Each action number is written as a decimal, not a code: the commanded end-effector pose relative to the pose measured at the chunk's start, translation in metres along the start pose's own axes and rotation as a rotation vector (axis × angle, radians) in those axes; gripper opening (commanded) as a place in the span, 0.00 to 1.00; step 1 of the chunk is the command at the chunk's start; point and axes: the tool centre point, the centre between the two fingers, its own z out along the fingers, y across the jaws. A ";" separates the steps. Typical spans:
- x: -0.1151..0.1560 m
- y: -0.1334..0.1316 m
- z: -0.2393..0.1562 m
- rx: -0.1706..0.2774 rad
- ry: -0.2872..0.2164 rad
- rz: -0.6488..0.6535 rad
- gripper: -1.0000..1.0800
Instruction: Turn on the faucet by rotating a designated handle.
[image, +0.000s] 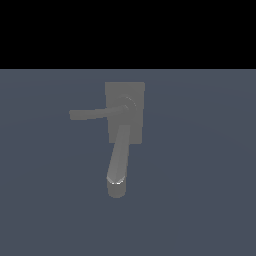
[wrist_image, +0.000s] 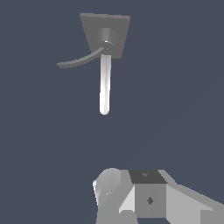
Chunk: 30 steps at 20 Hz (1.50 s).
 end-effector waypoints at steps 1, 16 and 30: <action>0.001 0.002 -0.004 -0.037 0.021 0.007 0.00; 0.011 0.008 -0.075 -0.519 0.309 0.090 0.00; 0.014 -0.045 -0.167 -1.086 0.659 0.100 0.00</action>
